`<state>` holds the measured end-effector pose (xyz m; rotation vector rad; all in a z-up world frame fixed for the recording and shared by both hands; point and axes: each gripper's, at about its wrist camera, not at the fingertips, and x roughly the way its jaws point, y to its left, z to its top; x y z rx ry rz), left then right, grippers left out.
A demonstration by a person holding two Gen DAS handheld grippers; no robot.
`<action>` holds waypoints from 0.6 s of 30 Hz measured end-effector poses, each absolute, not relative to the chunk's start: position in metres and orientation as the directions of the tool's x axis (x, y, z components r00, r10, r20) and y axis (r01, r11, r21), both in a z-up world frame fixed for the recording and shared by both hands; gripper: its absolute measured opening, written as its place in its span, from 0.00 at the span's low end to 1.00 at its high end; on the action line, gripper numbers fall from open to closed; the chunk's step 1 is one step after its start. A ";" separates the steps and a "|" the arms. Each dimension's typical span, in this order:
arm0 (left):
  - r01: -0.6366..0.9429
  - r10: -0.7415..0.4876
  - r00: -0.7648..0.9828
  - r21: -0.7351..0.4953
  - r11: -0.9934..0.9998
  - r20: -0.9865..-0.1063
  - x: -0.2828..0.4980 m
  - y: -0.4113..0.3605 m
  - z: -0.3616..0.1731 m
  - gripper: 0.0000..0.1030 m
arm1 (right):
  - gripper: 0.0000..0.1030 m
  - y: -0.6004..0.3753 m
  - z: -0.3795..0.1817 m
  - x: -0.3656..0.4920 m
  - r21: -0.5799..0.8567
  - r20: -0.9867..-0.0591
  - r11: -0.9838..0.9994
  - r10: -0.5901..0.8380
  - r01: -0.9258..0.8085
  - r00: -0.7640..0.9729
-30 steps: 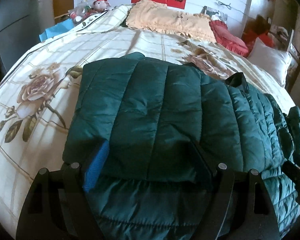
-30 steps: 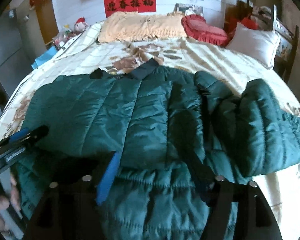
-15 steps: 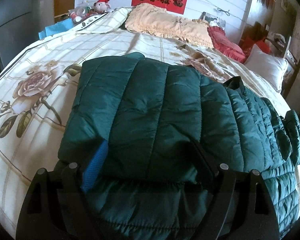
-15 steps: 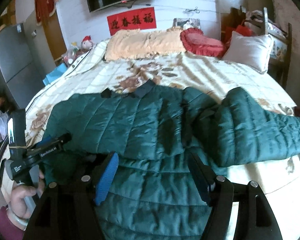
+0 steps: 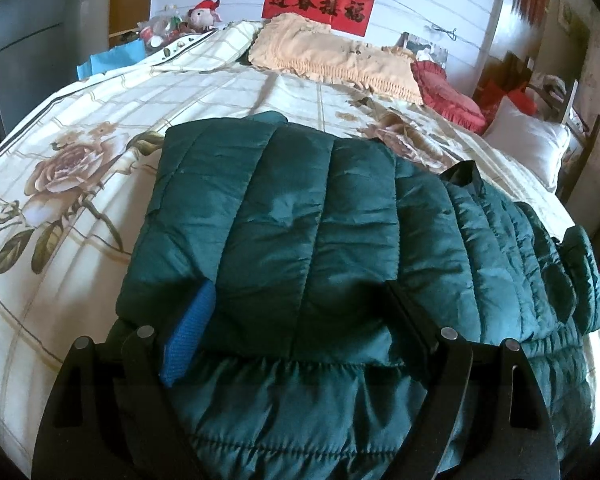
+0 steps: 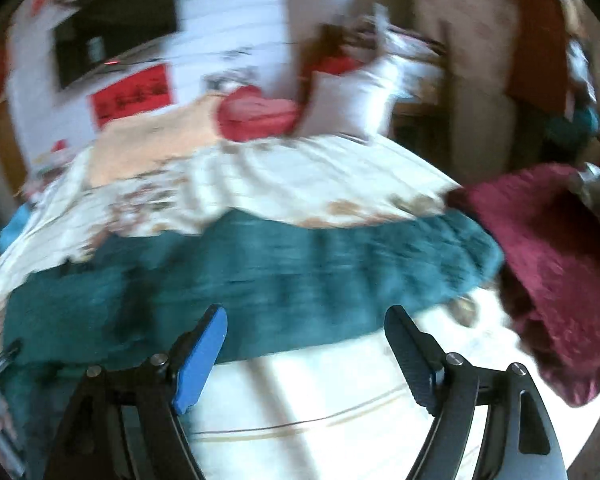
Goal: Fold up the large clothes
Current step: 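Move the right gripper to the other sleeve and grasp its cuff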
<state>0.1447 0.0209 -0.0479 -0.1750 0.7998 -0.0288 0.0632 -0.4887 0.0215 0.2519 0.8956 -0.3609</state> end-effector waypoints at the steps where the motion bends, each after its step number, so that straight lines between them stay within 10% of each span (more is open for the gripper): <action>1: -0.040 -0.090 0.698 -0.163 0.986 -0.711 0.144 0.020 -0.048 0.82 | 0.76 -0.502 0.015 0.064 0.056 -0.805 0.899 -0.216 0.433 0.553; 18: -0.011 -0.124 0.696 -0.184 0.983 -0.708 0.146 0.021 -0.052 0.90 | 0.76 -0.656 -0.051 0.071 0.113 -0.843 0.687 -0.317 0.717 0.436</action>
